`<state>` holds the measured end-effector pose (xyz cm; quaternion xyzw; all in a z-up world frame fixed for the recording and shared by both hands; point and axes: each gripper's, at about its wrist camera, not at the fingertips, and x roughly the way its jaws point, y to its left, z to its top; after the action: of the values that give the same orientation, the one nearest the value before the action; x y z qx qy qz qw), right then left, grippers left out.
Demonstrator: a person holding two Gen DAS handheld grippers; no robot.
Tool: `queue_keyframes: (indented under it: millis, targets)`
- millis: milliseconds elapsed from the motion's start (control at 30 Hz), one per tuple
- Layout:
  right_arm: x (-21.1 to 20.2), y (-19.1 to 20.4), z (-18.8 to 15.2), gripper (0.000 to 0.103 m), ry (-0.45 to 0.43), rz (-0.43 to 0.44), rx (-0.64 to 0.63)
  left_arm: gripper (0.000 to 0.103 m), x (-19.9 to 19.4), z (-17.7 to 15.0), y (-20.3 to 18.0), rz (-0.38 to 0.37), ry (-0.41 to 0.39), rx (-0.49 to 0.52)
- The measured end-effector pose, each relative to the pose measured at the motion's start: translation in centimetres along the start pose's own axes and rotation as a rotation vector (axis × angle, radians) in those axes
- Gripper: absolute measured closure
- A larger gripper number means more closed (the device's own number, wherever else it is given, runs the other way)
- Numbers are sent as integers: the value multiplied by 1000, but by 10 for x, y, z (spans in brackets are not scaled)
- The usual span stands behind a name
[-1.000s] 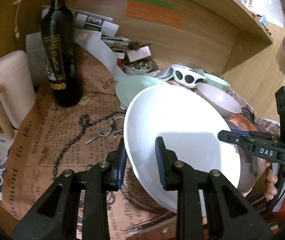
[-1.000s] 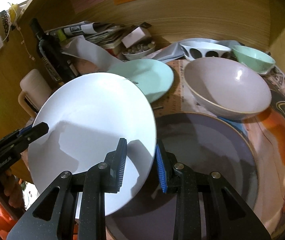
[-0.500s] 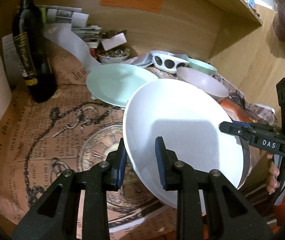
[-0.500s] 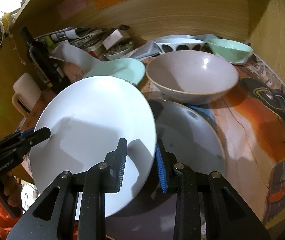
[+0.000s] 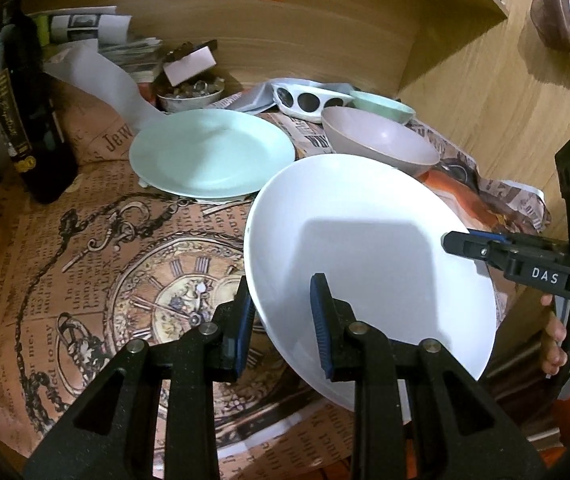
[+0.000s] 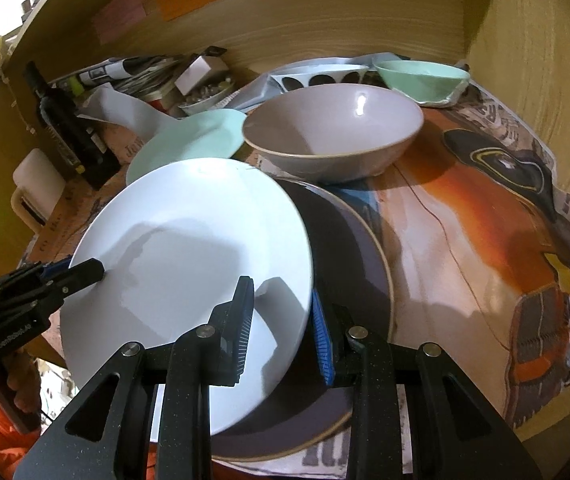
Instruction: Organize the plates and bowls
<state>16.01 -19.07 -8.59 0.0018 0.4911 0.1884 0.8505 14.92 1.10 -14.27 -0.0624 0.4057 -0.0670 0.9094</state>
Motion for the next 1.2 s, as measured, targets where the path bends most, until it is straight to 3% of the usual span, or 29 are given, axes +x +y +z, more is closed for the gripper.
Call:
queue_keyframes:
  millis: [667, 1200]
  targets:
    - [-8, -19, -8, 77, 4, -43, 53, 75, 23, 6, -18, -44, 40, 34]
    - [-15, -18, -9, 77, -18, -90, 20, 69, 36, 8, -23, -67, 66, 55]
